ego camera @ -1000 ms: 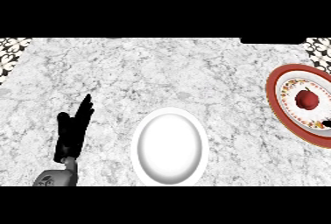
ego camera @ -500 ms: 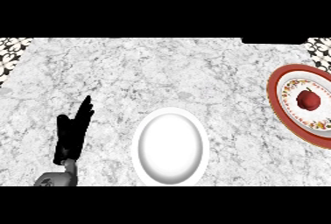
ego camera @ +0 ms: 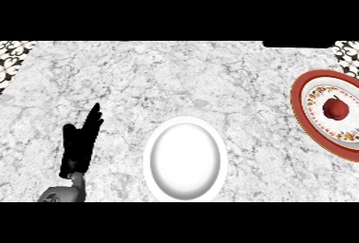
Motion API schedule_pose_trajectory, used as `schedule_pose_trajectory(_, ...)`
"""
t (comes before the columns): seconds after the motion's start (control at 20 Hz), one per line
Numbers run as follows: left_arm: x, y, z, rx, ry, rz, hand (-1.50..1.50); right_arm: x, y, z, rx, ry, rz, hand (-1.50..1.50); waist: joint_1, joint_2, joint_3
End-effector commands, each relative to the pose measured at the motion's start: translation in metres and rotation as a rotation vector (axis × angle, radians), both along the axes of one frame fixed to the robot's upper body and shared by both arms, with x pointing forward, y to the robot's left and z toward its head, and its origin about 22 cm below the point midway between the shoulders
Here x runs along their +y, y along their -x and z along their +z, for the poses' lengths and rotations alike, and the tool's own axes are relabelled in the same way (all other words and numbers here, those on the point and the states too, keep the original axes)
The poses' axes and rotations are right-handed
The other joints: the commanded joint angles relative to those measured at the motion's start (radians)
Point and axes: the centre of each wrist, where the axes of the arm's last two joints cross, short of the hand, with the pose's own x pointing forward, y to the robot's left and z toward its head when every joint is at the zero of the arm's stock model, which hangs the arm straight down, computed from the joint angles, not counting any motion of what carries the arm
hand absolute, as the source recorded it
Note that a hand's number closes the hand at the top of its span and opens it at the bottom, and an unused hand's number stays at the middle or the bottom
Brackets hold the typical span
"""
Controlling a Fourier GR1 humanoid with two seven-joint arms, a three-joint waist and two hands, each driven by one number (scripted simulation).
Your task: Pick the bell pepper from the plate and place it in the plate
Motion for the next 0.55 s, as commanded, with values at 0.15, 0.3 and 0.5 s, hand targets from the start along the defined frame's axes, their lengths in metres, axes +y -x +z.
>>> schedule_pose_trajectory(0.15, 0.000, 0.007, 0.008, 0.000, -0.009, -0.015, 0.00, -0.018, 0.026, 0.006, 0.003, -0.007, -0.087, -1.50, 0.004, 0.000, 0.002)
schedule_pose_trajectory(0.3, 0.002, -0.013, 0.007, 0.010, 0.003, -0.010, 0.00, -0.005, 0.016, -0.007, 0.021, 0.018, -0.090, -1.50, -0.005, 0.001, 0.000)
schedule_pose_trajectory(0.5, 0.005, 0.008, -0.007, -0.003, -0.010, -0.009, 0.00, -0.014, 0.022, 0.003, 0.059, 0.065, -0.121, -1.50, 0.008, 0.002, 0.001)
